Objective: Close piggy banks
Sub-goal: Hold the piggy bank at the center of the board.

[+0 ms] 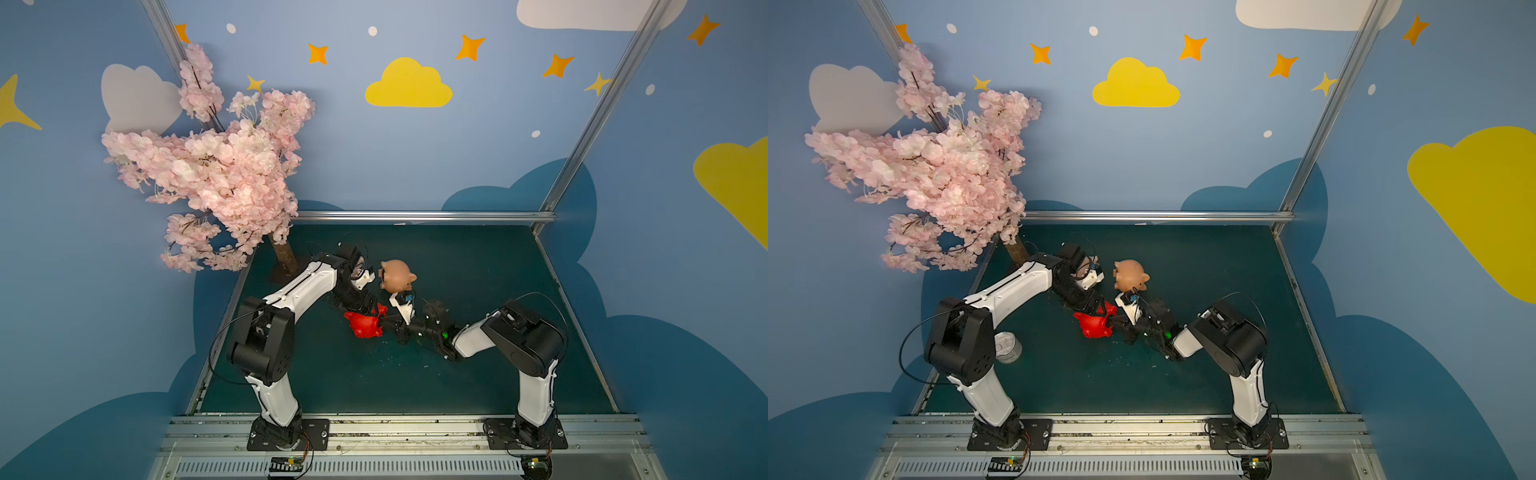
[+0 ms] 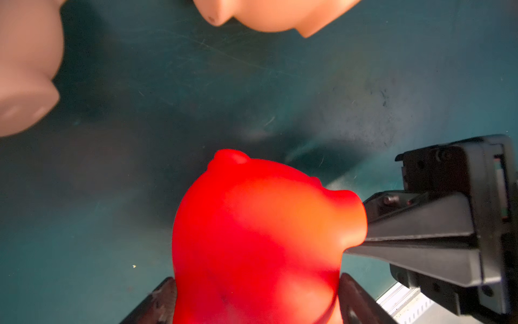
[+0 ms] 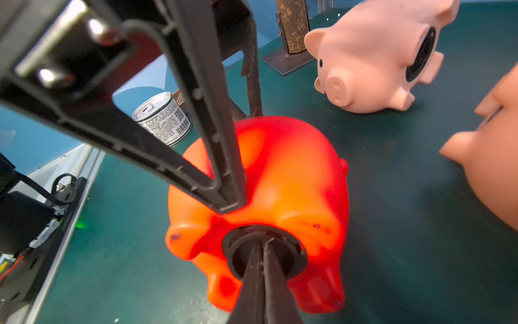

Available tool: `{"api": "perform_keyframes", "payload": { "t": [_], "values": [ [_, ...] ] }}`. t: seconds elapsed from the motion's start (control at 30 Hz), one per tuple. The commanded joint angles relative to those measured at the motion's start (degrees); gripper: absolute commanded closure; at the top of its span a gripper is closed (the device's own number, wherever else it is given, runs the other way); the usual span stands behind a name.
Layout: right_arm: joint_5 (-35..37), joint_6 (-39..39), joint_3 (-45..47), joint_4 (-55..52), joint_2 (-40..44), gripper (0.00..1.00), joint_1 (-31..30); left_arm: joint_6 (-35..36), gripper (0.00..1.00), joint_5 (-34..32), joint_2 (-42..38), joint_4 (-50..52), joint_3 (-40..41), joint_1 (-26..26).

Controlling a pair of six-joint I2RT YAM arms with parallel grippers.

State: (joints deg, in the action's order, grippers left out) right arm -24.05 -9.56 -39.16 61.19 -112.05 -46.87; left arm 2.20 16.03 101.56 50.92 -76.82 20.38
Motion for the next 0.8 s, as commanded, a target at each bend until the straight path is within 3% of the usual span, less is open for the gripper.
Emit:
{"api": "perform_keyframes", "payload": {
  "t": [0.0, 0.77],
  "values": [
    [1.0, 3.6, 0.3, 4.4, -0.6, 1.00, -0.2, 0.8, 0.15, 0.4, 1.8, 1.8, 2.5, 0.9],
    [4.5, -12.9, -1.0, 7.7, -3.0, 1.00, -2.0, 0.0, 0.16, 0.7, 2.1, 2.1, 2.4, 1.2]
  ]
}}
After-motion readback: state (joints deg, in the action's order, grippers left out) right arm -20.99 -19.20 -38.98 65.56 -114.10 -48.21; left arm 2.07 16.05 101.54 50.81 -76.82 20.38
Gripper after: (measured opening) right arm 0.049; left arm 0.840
